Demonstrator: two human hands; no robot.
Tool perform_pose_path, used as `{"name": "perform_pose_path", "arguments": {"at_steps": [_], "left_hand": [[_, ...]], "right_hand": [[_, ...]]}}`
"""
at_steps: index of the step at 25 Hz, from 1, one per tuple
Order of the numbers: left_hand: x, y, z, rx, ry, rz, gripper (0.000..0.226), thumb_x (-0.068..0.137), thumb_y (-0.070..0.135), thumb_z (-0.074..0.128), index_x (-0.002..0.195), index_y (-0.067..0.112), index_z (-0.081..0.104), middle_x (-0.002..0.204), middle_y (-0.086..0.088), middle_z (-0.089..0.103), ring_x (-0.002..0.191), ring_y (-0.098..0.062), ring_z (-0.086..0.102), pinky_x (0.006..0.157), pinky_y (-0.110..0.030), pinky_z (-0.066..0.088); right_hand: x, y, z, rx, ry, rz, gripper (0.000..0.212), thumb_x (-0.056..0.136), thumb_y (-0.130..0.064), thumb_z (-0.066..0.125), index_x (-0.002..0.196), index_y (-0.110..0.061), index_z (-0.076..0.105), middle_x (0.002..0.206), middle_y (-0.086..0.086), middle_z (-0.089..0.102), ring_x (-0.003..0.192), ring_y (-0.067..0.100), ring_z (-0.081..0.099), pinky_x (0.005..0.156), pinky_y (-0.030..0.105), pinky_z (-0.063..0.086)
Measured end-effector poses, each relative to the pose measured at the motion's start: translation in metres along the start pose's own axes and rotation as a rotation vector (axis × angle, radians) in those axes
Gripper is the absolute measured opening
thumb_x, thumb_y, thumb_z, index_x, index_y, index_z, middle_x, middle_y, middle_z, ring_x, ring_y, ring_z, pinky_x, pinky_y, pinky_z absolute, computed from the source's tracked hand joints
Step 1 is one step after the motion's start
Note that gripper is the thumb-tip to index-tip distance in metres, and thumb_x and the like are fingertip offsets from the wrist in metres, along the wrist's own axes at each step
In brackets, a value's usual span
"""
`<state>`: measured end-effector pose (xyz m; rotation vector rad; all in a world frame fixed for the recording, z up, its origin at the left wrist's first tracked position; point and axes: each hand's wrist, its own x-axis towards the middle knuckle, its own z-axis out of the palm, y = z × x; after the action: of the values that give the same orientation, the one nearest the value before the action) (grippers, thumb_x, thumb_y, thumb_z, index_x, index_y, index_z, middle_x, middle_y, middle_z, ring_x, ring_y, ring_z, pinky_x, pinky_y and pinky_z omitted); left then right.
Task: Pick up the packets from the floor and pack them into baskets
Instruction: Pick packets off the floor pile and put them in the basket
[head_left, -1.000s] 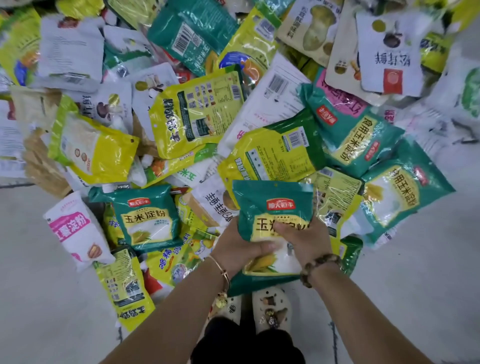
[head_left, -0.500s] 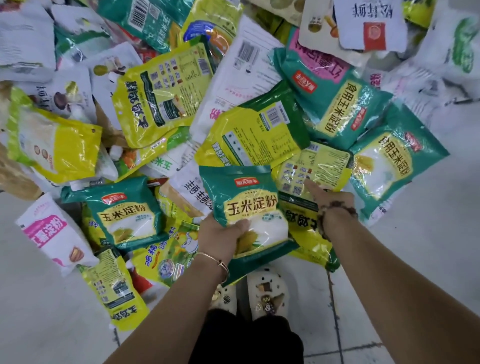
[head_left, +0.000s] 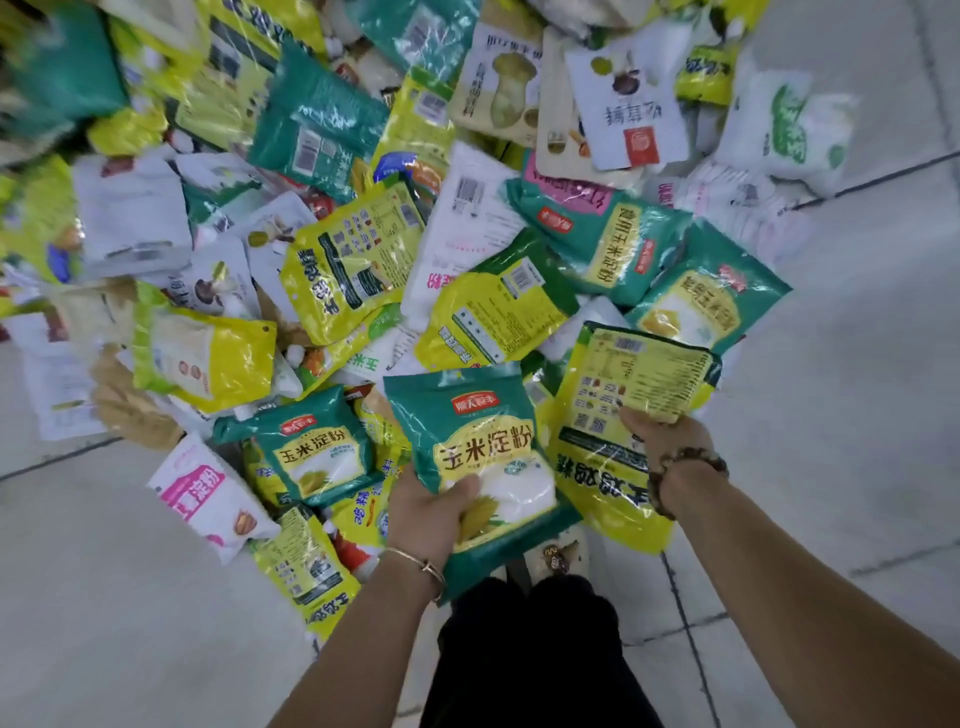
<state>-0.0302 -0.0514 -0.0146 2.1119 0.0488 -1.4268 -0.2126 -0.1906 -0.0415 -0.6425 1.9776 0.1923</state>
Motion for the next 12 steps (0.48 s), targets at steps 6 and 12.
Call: {"name": "perform_pose_path", "arguments": {"at_steps": [6, 12], "left_hand": [[-0.127, 0.086, -0.055, -0.034, -0.027, 0.077, 0.031, 0.080, -0.004, 0.068, 0.104, 0.013, 0.057, 0.082, 0.003, 0.062, 0.059, -0.004, 0.061, 0.048, -0.007, 0.046], [-0.267, 0.158, -0.107, -0.088, -0.075, 0.227, 0.031, 0.077, -0.005, 0.070, 0.094, 0.020, 0.061, 0.086, 0.005, 0.065, 0.073, -0.011, 0.063, 0.062, -0.017, 0.053]], "right_hand": [[-0.155, -0.013, -0.078, 0.067, 0.045, -0.155, 0.043, 0.077, -0.032, 0.075, 0.107, -0.004, 0.059, 0.098, 0.005, 0.061, 0.092, 0.021, 0.057, 0.075, 0.028, 0.041], [-0.303, -0.032, -0.166, 0.085, 0.036, -0.324, 0.051, 0.074, -0.035, 0.077, 0.113, -0.007, 0.061, 0.108, 0.005, 0.065, 0.098, 0.021, 0.059, 0.080, 0.028, 0.044]]}}
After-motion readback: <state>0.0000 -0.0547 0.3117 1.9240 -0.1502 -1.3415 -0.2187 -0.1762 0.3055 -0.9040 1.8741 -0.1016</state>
